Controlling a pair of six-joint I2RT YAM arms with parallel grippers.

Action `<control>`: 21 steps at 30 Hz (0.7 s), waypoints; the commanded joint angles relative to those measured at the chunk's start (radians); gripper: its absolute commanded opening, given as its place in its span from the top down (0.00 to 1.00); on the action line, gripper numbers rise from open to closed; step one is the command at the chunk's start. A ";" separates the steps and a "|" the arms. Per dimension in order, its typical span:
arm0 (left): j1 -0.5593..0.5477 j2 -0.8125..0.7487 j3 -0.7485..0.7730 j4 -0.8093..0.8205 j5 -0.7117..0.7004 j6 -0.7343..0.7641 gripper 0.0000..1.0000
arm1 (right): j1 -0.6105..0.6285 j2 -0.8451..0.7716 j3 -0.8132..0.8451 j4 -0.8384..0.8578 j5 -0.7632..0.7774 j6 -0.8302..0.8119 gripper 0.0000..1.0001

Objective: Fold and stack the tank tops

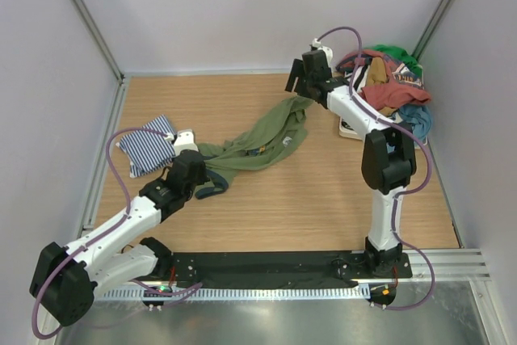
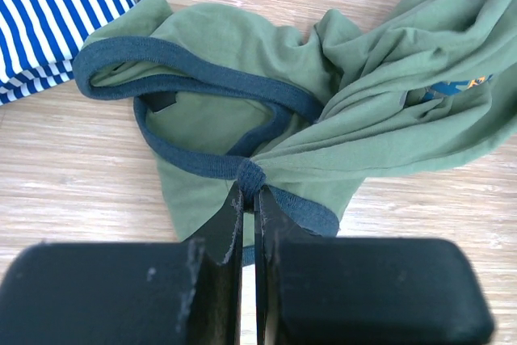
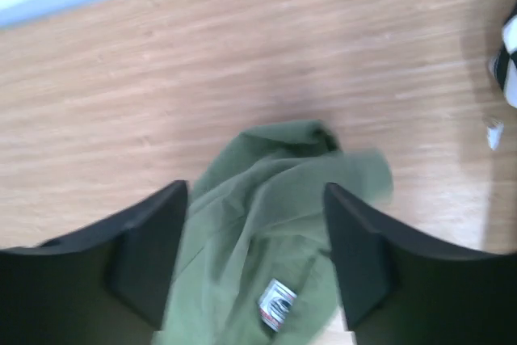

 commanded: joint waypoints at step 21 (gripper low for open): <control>0.005 -0.005 -0.002 0.045 0.013 0.011 1.00 | 0.026 -0.094 -0.422 0.150 -0.119 0.003 0.32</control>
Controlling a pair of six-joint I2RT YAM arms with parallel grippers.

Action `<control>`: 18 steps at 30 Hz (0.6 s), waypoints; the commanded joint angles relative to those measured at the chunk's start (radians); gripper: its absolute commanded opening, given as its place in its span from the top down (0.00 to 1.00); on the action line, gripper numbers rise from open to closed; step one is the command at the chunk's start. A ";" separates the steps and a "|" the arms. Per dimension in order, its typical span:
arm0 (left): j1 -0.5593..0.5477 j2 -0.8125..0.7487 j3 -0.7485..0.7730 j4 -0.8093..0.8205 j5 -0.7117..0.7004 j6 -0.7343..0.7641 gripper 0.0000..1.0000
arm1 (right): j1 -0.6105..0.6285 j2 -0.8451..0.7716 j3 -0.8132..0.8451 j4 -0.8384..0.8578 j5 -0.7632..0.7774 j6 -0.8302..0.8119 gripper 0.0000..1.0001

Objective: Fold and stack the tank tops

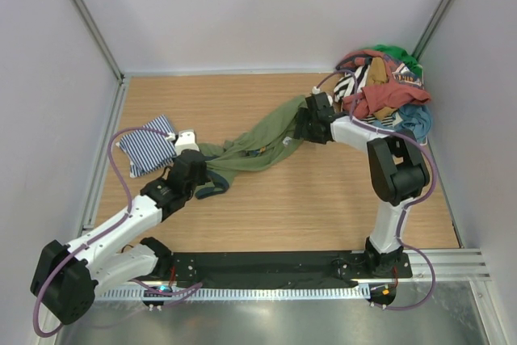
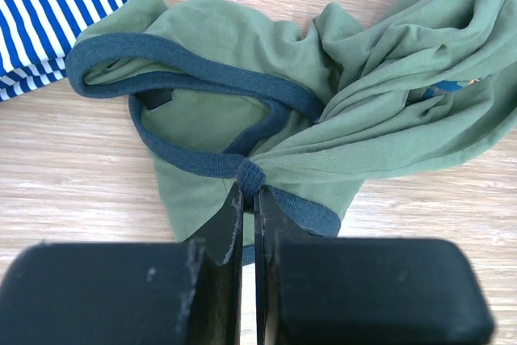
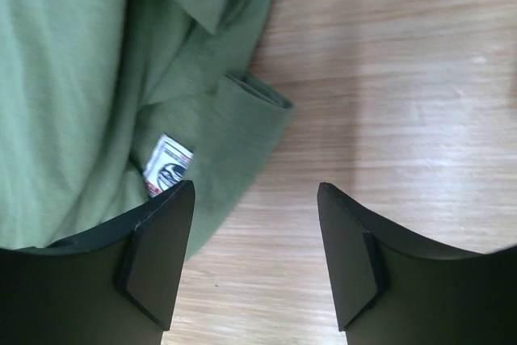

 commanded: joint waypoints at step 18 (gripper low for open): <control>0.005 -0.086 -0.013 0.033 0.006 0.009 1.00 | 0.092 -0.409 -0.236 -0.066 0.048 0.010 0.99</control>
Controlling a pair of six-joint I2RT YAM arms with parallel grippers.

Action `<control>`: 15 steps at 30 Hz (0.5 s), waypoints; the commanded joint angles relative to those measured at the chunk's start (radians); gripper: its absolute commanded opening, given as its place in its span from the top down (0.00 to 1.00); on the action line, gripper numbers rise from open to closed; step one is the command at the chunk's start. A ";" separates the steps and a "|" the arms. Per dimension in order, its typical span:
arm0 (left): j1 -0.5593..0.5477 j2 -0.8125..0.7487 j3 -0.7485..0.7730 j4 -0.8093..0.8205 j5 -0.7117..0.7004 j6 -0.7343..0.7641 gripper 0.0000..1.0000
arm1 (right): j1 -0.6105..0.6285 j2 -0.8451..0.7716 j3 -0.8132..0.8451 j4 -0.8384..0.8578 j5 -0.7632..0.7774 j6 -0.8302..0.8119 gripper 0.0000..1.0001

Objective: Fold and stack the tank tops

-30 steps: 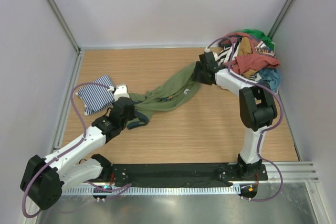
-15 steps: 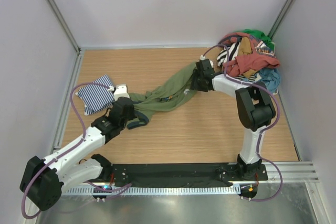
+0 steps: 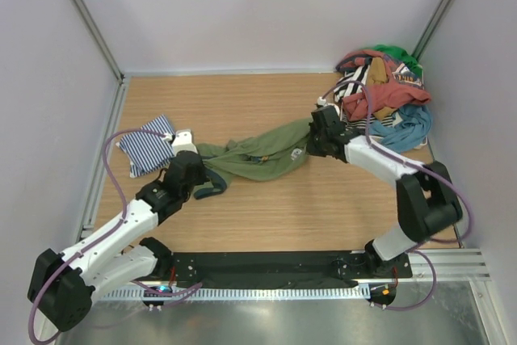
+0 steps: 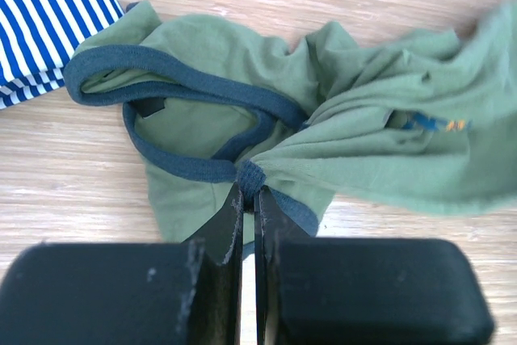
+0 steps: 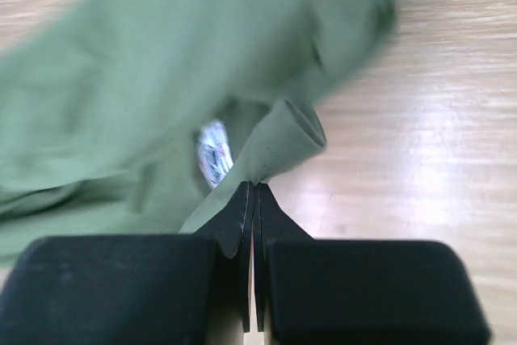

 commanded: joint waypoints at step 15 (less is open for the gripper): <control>0.005 -0.048 -0.017 0.026 -0.041 0.002 1.00 | -0.071 0.184 0.434 -0.158 -0.062 -0.001 0.71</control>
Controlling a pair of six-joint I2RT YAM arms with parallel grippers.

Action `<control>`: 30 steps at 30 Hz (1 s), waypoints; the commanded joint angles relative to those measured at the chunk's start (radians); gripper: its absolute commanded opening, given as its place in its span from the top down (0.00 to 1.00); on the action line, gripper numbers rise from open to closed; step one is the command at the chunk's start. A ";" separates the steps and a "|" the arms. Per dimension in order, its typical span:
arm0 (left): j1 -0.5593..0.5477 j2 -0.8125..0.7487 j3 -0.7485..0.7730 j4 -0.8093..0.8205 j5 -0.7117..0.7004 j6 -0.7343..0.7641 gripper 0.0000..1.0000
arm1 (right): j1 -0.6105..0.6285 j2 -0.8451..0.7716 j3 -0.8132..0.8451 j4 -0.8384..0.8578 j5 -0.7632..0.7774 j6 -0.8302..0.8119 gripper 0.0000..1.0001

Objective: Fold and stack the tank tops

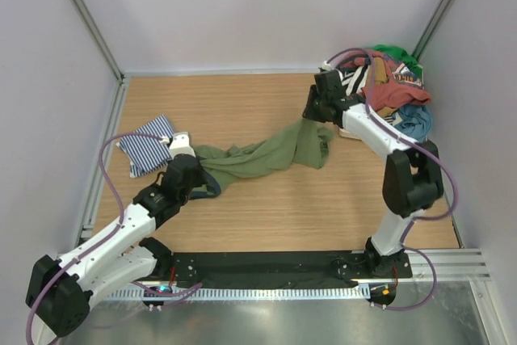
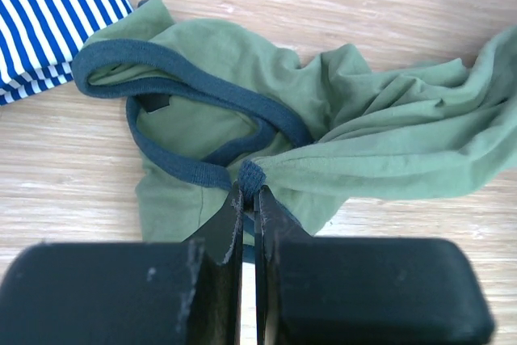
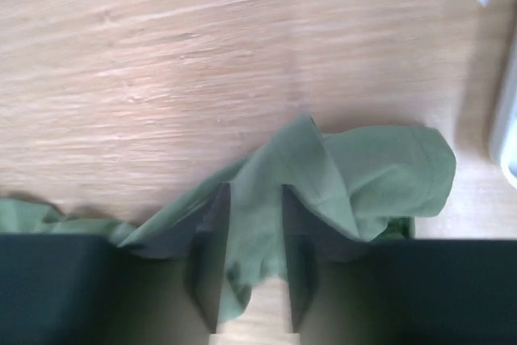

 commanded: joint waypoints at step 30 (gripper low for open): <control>0.005 0.062 0.029 0.012 -0.043 -0.011 1.00 | 0.043 -0.065 -0.450 0.260 0.094 0.023 0.87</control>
